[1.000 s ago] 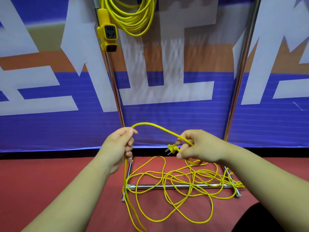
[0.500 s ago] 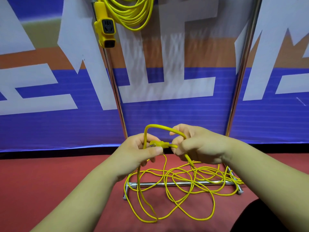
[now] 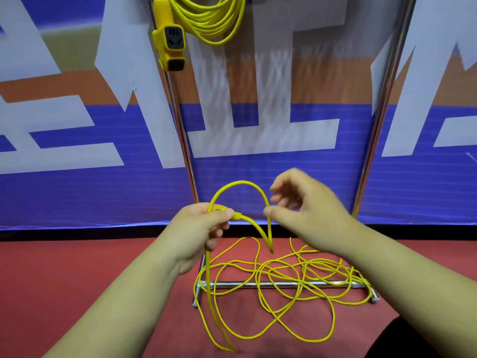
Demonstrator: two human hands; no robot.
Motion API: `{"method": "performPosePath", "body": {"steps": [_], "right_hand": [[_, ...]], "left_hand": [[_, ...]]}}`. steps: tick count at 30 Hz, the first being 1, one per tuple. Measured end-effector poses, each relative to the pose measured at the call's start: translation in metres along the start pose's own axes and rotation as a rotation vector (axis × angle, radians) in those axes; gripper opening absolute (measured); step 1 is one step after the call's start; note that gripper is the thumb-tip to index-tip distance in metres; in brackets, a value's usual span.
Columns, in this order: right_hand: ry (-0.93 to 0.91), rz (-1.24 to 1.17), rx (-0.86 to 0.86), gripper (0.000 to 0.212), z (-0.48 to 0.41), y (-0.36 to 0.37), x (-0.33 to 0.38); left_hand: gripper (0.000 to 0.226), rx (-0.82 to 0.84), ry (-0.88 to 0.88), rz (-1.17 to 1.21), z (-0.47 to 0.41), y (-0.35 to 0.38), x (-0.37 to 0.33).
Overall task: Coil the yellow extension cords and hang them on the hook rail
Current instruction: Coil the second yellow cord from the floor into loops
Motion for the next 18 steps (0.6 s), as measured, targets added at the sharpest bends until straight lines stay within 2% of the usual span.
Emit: {"method": "performPosePath", "body": {"steps": [2, 3, 6, 9, 10, 13, 16, 18], "right_hand": [[0.094, -0.045, 0.272, 0.027, 0.006, 0.032, -0.008], [0.114, -0.014, 0.324, 0.023, 0.008, 0.042, -0.013], [0.083, 0.088, 0.248, 0.009, 0.0, 0.043, -0.014], [0.242, -0.195, 0.208, 0.008, -0.007, 0.033, -0.02], [0.32, -0.314, 0.19, 0.01, -0.007, 0.028, -0.024], [0.509, -0.599, 0.097, 0.011, -0.012, 0.006, -0.04], [0.593, -0.799, 0.017, 0.007, -0.019, -0.012, -0.056], [0.614, -0.775, 0.0, 0.011, -0.021, -0.015, -0.064]], "left_hand": [[0.012, -0.019, 0.006, 0.047, -0.001, 0.002, -0.001], [0.014, -0.021, 0.009, 0.061, -0.001, 0.003, -0.001], [0.019, -0.016, 0.02, 0.132, 0.0, 0.004, -0.005], [0.019, -0.035, 0.007, 0.206, -0.001, -0.006, -0.003], [0.015, -0.069, 0.012, 0.154, -0.002, -0.014, -0.001], [0.012, -0.177, 0.09, -0.23, -0.007, -0.043, 0.002], [0.02, -0.256, 0.029, -0.248, -0.014, -0.063, 0.015], [0.028, -0.259, -0.083, -0.25, -0.015, -0.065, 0.025]]}}
Point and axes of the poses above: each hand's wrist, its own z-axis away from the middle knuckle, its own y-axis out of the palm, x = y × z, the point moved 7 cm from there along -z, towards the middle knuckle, and after that the axes turned 11 degrees about y, right-handed, at the moved point
